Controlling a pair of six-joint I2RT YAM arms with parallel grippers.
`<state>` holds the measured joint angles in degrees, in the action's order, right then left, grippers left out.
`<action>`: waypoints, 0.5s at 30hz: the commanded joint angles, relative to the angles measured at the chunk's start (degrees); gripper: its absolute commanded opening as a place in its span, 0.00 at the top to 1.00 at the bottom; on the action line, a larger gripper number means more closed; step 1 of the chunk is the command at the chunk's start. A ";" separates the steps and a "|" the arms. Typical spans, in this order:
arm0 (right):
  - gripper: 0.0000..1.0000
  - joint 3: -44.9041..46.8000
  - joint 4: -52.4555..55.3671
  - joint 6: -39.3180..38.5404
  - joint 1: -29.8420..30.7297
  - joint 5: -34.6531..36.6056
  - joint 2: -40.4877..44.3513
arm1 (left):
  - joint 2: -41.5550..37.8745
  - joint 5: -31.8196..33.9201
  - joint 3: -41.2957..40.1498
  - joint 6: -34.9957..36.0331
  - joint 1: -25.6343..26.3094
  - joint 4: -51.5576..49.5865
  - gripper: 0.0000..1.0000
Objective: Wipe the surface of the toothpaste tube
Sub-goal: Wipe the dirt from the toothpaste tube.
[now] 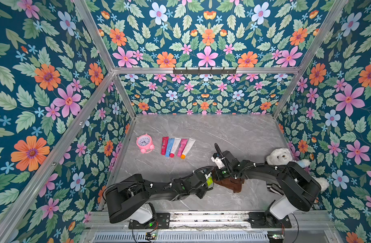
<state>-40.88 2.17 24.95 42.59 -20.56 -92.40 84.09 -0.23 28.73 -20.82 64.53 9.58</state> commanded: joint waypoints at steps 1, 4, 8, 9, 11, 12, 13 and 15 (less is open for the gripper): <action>1.00 1.67 2.85 3.74 2.06 -17.63 -1.49 | 0.50 0.79 -0.25 1.37 -0.10 0.80 1.00; 1.00 2.65 5.14 2.68 -0.08 -14.86 -0.20 | -0.42 1.08 -0.69 1.22 -0.11 0.83 1.00; 1.00 3.36 9.29 0.19 -7.03 -9.28 1.96 | -1.19 1.44 -1.21 0.95 -0.11 0.96 1.00; 1.00 3.12 10.74 -0.58 -9.09 -7.06 2.59 | -1.30 1.54 -1.30 0.95 -0.12 0.96 1.00; 1.00 2.36 12.07 -1.22 -12.65 -5.23 3.77 | -1.48 1.61 -1.31 0.95 -0.08 0.93 1.00; 1.00 1.57 13.00 -1.56 -13.20 -3.85 4.38 | -1.63 1.64 -1.39 0.95 -0.11 0.86 1.00; 1.00 0.01 15.72 -2.21 -13.23 0.33 4.80 | -1.79 1.63 -1.39 0.91 -0.03 0.82 1.00; 1.00 -2.20 18.53 -3.33 -13.43 4.66 5.41 | -2.02 1.64 -1.48 0.83 -0.10 0.90 1.00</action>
<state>-41.19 12.36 23.88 29.71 -26.02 -87.66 82.46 0.25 27.44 -19.77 64.53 11.38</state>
